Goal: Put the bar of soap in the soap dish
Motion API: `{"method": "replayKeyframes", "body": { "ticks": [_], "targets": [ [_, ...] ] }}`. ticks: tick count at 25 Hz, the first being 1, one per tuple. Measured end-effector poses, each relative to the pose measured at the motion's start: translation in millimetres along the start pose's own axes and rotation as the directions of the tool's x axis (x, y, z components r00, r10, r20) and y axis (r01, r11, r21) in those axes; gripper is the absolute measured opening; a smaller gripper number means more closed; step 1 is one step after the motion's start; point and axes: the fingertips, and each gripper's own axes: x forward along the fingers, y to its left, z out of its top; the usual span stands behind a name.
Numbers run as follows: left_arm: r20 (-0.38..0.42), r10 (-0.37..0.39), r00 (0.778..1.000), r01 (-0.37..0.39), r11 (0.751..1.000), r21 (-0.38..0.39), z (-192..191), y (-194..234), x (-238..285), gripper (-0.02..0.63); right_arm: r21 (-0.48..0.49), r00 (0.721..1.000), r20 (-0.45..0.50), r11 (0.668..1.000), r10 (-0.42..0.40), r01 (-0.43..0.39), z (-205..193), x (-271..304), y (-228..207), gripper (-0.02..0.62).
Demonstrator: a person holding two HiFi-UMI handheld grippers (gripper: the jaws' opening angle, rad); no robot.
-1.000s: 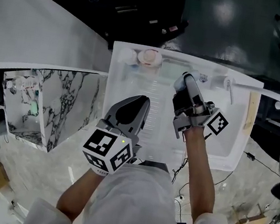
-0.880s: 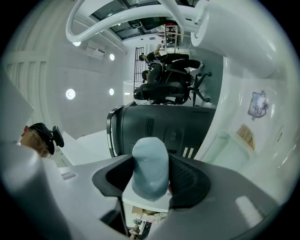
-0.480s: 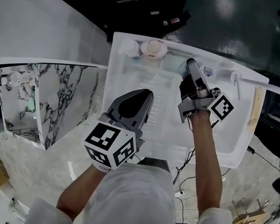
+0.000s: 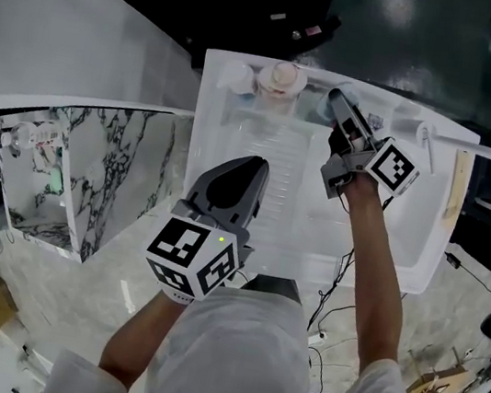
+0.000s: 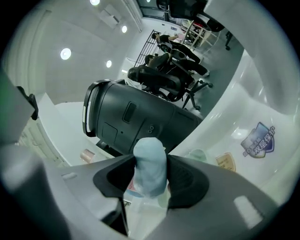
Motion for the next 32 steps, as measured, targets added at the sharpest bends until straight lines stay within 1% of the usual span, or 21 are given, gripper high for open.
{"method": "replayKeyframes", "body": {
  "ticks": [4, 6, 9, 14, 20, 24, 28, 32],
  "targets": [
    [-0.003, -0.002, 1.0, 0.002, 1.0, -0.001, -1, 3, -1, 0.029, -0.086, 0.996, -0.044, 0.994, -0.078, 0.074, -3, 2, -10, 0.195],
    [-0.002, -0.002, 1.0, 0.002, 1.0, -0.003, -1, 4, -2, 0.029, -0.117, 0.991, -0.064, 0.987, -0.116, 0.108, -6, 2, -14, 0.115],
    [0.0, -0.002, 1.0, 0.002, 1.0, -0.006, -1, 5, -2, 0.029, -0.161, 0.983, -0.099, 0.977, -0.153, 0.136, -10, 1, -18, 0.114],
    [0.004, -0.002, 1.0, 0.002, 1.0, -0.006, -2, 3, -3, 0.029, -0.251, 0.966, -0.159, 0.955, -0.202, 0.158, -14, 0, -22, 0.114],
    [0.003, -0.003, 1.0, 0.003, 1.0, -0.013, -7, 4, -5, 0.029, -0.306, 0.951, -0.175, 0.932, -0.256, 0.194, -18, 1, -26, 0.114],
    [0.002, -0.003, 1.0, 0.003, 1.0, -0.014, -9, 2, -6, 0.029, -0.383, 0.931, -0.164, 0.891, -0.325, 0.243, -17, -3, -30, 0.117],
    [-0.005, -0.003, 1.0, 0.002, 1.0, -0.011, -13, 2, -7, 0.029, -0.429, 0.918, -0.135, 0.857, -0.374, 0.286, -15, -5, -35, 0.118],
    [-0.015, -0.014, 1.0, 0.013, 1.0, -0.009, -17, -4, -5, 0.029, -0.519, 0.897, -0.079, 0.786, -0.435, 0.336, -9, -11, -39, 0.138]
  ]
}}
